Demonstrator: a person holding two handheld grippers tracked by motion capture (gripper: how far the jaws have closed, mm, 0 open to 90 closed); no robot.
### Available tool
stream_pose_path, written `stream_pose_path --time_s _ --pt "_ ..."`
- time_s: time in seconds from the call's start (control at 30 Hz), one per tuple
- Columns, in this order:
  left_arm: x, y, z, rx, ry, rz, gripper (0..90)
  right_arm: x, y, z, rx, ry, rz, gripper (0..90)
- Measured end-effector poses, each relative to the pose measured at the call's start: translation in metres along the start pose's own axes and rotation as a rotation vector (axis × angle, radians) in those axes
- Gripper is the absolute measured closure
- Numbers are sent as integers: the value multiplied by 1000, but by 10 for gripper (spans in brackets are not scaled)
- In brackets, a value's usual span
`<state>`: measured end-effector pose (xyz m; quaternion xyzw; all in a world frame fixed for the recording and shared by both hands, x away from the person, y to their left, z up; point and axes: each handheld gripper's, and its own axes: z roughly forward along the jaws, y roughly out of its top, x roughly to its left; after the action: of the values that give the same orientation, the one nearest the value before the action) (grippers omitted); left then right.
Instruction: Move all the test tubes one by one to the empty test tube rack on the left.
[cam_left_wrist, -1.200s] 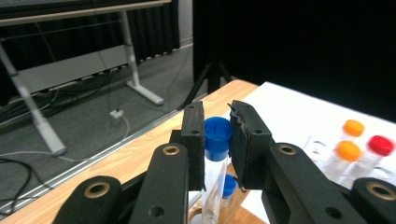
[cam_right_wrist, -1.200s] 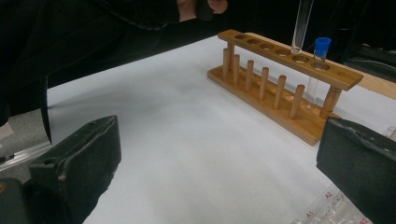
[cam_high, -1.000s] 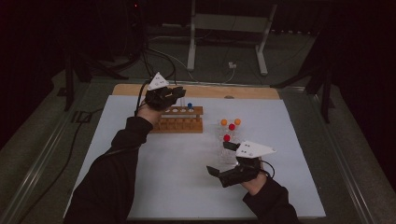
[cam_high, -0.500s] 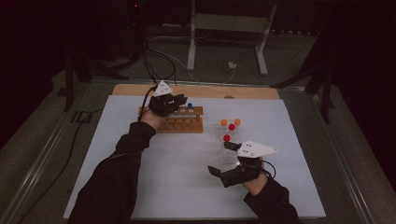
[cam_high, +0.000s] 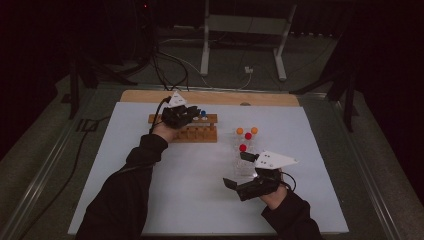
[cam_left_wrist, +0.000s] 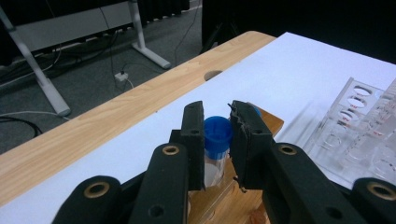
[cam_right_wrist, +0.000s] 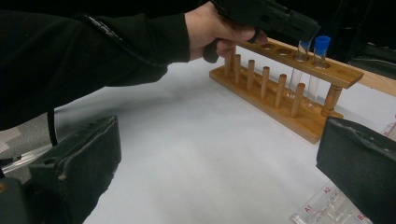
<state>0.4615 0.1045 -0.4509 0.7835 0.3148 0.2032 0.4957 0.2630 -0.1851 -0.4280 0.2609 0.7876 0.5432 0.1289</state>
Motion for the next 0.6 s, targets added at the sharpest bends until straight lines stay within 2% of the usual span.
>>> stream_pose_path --time_s 0.13,0.33,0.5,0.6 --pt "-2 -2 0 4 11 13 771 0 0 0 2 -2 3 0" --pt "-1 -2 0 9 3 5 769 0 0 0 4 3 1 0" --pt "1 -1 -1 14 -19 -2 752 0 0 0 3 2 1 0" --pt "0 0 -7 -1 -47 -6 682 -1 1 -2 -6 -5 0 0"
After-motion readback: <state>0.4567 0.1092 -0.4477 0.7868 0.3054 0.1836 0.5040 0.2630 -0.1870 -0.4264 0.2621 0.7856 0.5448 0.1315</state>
